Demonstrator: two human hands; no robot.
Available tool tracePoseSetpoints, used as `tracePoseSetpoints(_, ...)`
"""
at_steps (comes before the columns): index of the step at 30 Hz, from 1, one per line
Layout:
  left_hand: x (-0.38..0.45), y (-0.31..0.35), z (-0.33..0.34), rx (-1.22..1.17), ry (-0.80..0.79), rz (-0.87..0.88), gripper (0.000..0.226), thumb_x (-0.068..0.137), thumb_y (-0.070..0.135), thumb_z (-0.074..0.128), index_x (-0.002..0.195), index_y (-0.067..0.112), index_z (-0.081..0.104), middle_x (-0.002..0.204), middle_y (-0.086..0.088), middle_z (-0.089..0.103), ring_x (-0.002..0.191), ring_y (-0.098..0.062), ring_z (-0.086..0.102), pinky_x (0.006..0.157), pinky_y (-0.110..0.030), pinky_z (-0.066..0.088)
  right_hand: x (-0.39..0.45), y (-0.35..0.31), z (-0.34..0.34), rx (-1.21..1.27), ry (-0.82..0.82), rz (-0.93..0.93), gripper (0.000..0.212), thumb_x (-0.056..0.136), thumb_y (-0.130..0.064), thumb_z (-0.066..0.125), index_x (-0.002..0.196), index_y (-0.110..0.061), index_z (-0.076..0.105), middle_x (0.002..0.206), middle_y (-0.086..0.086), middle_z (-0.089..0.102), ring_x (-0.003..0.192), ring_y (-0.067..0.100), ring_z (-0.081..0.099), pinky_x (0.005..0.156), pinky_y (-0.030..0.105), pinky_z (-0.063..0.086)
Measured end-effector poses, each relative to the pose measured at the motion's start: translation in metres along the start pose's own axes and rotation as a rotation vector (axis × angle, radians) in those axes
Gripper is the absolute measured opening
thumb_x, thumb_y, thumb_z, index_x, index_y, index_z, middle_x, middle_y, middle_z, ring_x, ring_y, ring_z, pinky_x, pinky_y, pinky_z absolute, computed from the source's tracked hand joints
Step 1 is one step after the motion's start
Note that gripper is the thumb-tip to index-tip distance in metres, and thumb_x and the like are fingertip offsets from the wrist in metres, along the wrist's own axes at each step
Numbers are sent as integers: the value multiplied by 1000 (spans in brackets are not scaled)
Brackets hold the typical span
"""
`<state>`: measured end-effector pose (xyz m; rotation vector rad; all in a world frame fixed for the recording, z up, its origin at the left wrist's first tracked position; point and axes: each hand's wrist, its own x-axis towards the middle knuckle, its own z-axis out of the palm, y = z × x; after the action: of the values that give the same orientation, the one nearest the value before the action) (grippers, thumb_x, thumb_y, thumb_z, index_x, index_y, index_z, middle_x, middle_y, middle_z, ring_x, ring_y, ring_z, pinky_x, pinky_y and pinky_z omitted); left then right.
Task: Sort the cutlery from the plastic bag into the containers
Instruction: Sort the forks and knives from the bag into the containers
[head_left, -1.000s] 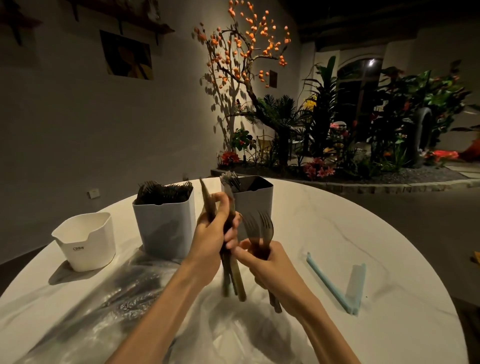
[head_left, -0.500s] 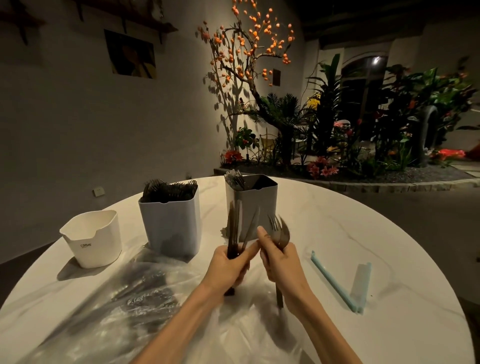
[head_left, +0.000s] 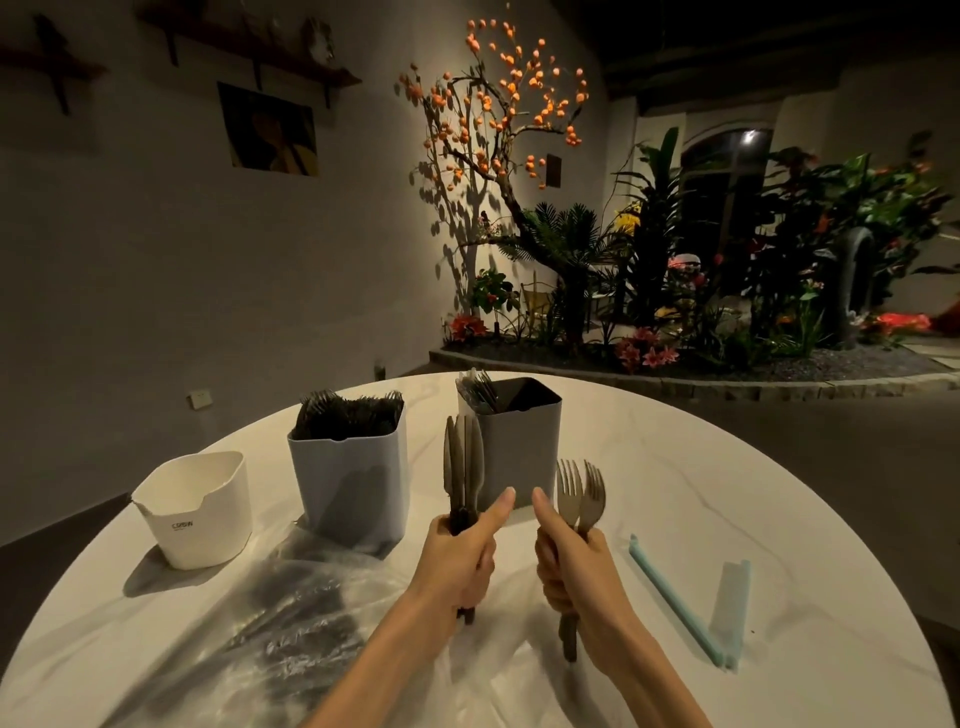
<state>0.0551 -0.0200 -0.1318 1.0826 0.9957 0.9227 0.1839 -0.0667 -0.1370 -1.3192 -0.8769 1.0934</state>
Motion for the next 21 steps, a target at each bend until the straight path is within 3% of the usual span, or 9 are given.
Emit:
tracePoseSetpoints(4,-1,49,-19,80,-125,198,52,82,44,76,51,22,40,49,0,29,42,-13,22,47,-30,18,-3,-48,0,200,-34,-135,64,96,-50,56,47,-15,34,47,1,27,43,13,21,44,23,19)
tracePoseSetpoints(8,1,95,-44,125,-77,398,57,78,42,79,47,19,37,51,-7,27,43,-14,20,49,-32,18,16,-114,15,224,4,-340,57,102,-48,46,61,-10,57,51,3,48,47,14,50,48,25,44)
tracePoseSetpoints(10,7,111,-58,75,-22,393,54,76,39,80,47,21,38,51,-4,28,44,-14,21,49,-31,17,29,-140,33,272,-46,-410,51,103,-46,45,76,-8,65,57,1,53,48,12,51,47,24,44)
tracePoseSetpoints(12,12,123,-72,1,46,348,55,79,33,82,47,24,37,49,1,27,43,-13,20,49,-29,13,42,-157,56,282,-122,-441,48,104,-45,44,80,-11,67,55,-3,47,45,7,40,43,19,32)
tracePoseSetpoints(17,18,132,-120,-65,151,267,47,88,25,75,50,22,47,51,2,35,44,-11,25,47,-27,19,85,-170,132,229,-210,-377,62,102,-57,42,54,-19,50,48,-7,36,43,7,31,43,21,24)
tracePoseSetpoints(21,17,130,-147,-42,168,240,48,90,25,73,47,22,51,52,1,34,44,-11,26,44,-25,21,112,-162,180,306,-214,-314,61,102,-58,42,55,-18,45,47,-4,33,41,10,32,40,21,28)
